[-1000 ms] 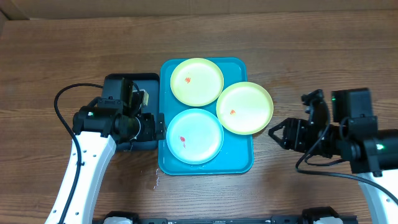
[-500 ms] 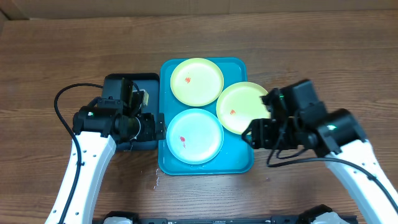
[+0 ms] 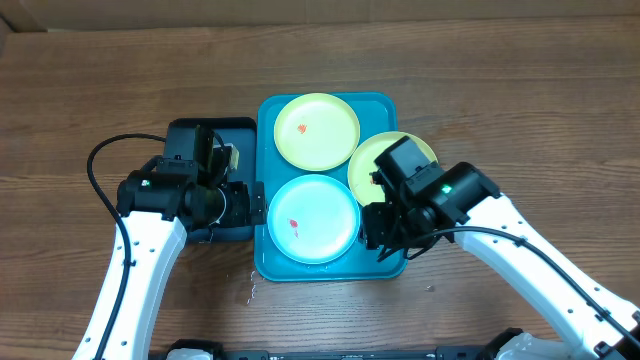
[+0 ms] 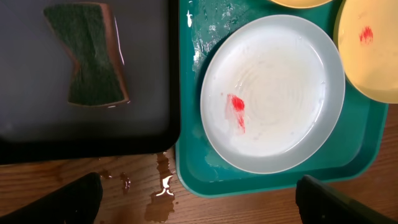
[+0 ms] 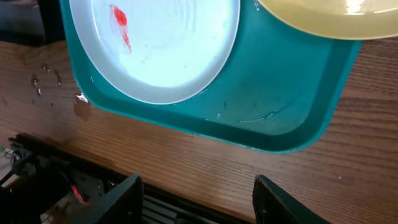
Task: Clean dirty plates on tray and stack at the side
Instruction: 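Move the right gripper to the right yellow plate's rim on the teal tray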
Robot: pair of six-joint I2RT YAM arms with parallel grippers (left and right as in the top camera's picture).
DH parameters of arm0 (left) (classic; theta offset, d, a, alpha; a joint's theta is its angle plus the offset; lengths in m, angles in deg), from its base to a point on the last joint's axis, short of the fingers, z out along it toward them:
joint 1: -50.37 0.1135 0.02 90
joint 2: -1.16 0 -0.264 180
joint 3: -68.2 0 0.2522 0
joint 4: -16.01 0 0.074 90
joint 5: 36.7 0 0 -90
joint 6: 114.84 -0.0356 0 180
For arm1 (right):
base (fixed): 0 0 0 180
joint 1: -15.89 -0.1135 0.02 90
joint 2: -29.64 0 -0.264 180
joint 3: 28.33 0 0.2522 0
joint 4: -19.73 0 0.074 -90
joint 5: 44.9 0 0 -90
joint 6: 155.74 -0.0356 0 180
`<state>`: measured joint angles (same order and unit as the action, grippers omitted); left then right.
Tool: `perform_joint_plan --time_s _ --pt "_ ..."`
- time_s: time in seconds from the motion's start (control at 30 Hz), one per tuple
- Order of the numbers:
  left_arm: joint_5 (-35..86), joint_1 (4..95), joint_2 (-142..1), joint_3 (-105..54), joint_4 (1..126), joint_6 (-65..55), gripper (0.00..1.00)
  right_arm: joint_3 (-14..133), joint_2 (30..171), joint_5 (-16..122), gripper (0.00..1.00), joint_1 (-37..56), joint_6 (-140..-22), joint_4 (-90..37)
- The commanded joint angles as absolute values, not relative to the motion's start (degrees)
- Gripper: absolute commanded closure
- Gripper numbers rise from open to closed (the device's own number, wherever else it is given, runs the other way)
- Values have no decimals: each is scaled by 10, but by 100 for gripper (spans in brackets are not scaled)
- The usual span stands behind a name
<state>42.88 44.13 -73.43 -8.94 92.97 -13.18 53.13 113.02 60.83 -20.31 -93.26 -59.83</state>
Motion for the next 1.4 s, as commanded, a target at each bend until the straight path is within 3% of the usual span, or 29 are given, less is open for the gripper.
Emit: perform_joint_plan --time_s 0.0,1.07,1.37 --pt "434 442 -727 -100 929 -137 0 528 1140 585 41 -213 -950 -588" --pt "434 442 -727 -100 929 -137 0 367 1153 573 41 -223 -989 -356" --pt "434 442 -727 -100 929 -137 0 334 1153 547 42 -223 -1051 -294"
